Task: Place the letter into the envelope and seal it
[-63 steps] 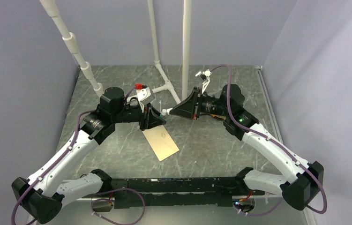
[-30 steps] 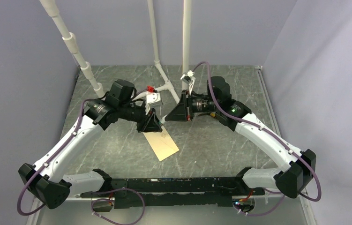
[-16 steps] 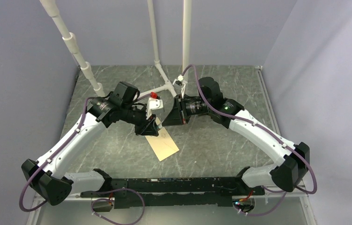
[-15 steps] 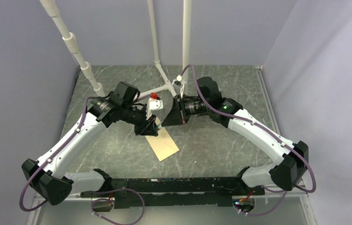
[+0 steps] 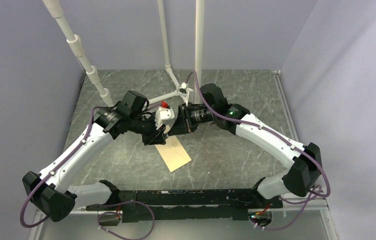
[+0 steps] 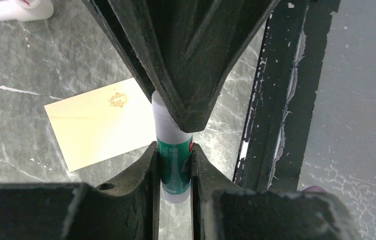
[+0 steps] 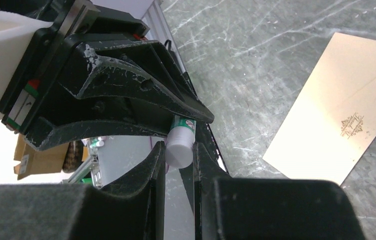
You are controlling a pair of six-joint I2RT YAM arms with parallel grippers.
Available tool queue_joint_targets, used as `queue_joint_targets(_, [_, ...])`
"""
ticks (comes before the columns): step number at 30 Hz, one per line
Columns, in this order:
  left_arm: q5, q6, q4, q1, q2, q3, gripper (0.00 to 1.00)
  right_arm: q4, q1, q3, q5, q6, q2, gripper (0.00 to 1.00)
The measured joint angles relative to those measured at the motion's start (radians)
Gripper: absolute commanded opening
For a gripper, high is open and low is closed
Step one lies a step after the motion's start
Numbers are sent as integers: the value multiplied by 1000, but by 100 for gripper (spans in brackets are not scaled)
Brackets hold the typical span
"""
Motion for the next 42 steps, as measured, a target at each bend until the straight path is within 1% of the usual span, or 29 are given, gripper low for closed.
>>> queue_joint_targets(7, [-46,-18,80,1,-35,-72,2,5,6,-2,40,49,26,0])
queue_joint_targets(11, [-84,-26,119,1,-64,-103,2,47,6,-23,40,83,33,0])
queue_joint_targets(15, [-95,-8,139,1,-72,-111,2,72,5,-32,46,95,31,0])
queue_joint_targets(20, [-98,18,194,1,-96,-166,2,102,5,-71,55,124,28,0])
queue_joint_targets(27, [-106,50,195,4,-87,-173,2,127,12,-89,76,150,41,0])
queue_joint_targets(35, [-106,89,184,13,1,-171,2,124,15,-102,120,174,94,0])
queue_joint_targets(42, [-117,129,146,13,27,-165,3,126,23,-108,118,196,121,0])
